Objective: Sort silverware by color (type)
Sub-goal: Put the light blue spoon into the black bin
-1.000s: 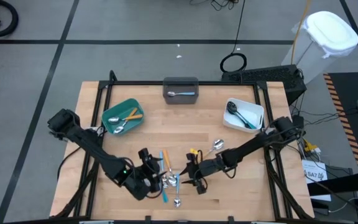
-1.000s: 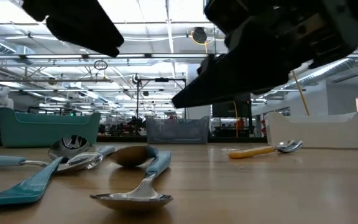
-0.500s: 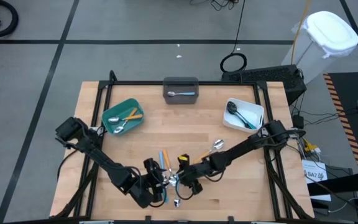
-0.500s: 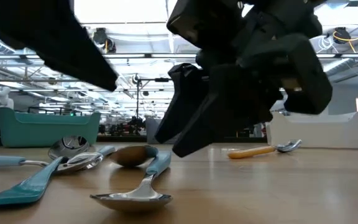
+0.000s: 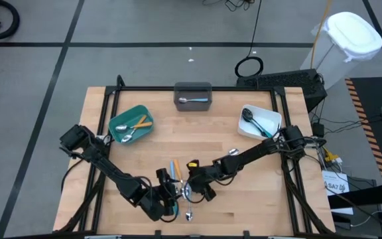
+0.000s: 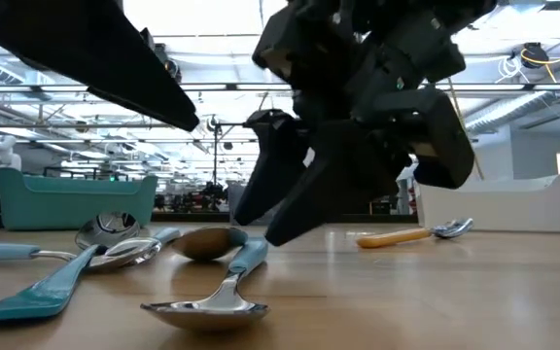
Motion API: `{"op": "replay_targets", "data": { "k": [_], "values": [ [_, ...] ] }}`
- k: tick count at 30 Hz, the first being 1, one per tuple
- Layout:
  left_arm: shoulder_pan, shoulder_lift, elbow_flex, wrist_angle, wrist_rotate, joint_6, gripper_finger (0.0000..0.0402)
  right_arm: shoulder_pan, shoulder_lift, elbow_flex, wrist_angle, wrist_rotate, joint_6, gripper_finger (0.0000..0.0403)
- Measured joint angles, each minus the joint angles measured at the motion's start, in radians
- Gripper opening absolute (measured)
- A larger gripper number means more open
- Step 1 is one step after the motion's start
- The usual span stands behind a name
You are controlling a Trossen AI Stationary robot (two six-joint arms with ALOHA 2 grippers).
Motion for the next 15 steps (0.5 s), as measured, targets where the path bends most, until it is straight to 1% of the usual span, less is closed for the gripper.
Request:
{"op": "replay_targets", "data": {
  "k": [3,8,11,15],
  "values": [
    [0.016,0.0,0.0,0.0,0.0,0.03,0.0268,-0.007,0.013,-0.001,-0.013,-0.03,0.006,0.0212],
    [0.047,0.0,0.0,0.0,0.0,0.071,0.0268,-0.007,0.062,0.002,0.042,-0.031,-0.014,0.0212],
    [0.065,0.0,0.0,-0.001,0.0,0.085,0.0269,-0.008,0.086,0.002,0.061,-0.055,-0.01,0.021],
    [0.078,0.0,0.0,-0.001,0.0,0.097,0.0268,-0.008,0.089,0.003,0.037,-0.08,0.012,0.0189]
  ]
}}
